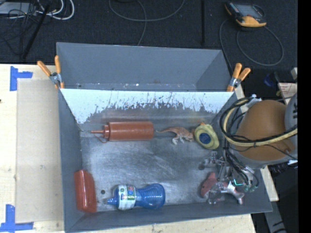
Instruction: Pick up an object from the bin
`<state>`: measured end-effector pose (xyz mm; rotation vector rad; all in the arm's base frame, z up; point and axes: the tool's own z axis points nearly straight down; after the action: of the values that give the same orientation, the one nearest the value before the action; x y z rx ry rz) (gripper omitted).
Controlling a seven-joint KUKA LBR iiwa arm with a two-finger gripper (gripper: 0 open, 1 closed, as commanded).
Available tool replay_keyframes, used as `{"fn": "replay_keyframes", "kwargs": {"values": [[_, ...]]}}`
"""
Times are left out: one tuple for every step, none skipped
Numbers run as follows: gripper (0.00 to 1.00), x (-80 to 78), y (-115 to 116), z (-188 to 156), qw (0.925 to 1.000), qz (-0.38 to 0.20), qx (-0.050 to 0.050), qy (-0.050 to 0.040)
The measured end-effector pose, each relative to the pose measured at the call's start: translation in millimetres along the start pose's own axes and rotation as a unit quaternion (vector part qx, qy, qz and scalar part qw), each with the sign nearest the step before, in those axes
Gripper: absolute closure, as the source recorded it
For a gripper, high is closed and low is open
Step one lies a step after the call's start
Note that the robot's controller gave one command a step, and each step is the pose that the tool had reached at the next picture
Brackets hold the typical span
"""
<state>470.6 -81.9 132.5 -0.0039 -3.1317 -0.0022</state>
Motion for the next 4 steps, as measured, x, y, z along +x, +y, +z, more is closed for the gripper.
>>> {"fn": "replay_keyframes", "kwargs": {"values": [[0.00, -2.0, 0.2, -3.8, 1.0000, -0.002, 0.001, -0.0037], [1.00, -43.8, -27.3, 59.3, 0.9930, -0.118, 0.000, -0.0010], [1.00, -43.8, -27.2, 59.3, 0.9930, -0.119, 0.000, -0.0010], [1.00, -77.6, -4.0, 58.2, 0.9939, -0.110, 0.003, -0.0008]]}}
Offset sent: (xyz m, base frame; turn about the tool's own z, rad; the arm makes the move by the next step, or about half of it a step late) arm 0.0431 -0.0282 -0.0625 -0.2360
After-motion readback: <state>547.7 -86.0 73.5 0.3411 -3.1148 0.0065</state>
